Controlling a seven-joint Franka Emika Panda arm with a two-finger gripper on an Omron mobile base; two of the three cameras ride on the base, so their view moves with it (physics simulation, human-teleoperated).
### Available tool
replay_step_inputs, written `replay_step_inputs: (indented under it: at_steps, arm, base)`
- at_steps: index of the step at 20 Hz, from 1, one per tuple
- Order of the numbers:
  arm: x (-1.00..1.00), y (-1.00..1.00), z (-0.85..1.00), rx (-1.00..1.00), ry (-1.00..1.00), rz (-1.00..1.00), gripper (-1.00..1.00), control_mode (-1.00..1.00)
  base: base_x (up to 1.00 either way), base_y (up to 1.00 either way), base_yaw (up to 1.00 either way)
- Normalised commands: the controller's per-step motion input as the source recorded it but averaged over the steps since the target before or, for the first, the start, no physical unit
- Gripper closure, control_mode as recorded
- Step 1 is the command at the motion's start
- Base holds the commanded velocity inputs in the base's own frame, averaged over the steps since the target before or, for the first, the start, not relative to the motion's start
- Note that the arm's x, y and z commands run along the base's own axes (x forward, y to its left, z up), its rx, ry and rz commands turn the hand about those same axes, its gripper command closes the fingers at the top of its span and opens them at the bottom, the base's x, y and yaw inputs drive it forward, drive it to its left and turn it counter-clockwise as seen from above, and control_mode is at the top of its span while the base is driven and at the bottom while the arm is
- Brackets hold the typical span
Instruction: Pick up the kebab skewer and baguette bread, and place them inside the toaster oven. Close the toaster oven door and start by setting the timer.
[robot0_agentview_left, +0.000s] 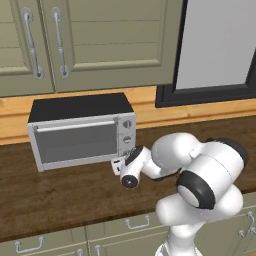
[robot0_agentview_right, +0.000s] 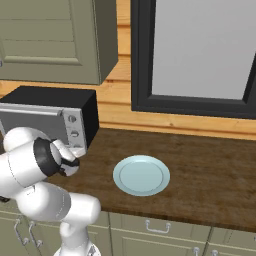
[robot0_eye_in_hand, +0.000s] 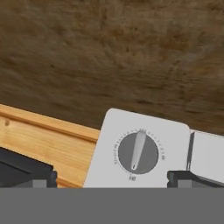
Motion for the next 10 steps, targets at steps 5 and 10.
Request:
replay_step_inputs:
  at_steps: [5,10]
  arm:
    - [0.19,0.00,0.00,0.00,0.00,0.01,-1.00,-1.00]
    - [0.07,0.01,-0.01,0.00,0.00,0.00,-1.00,-1.00]
  base:
    - [0.00,0.00,0.00]
    - [0.00,0.00,0.00]
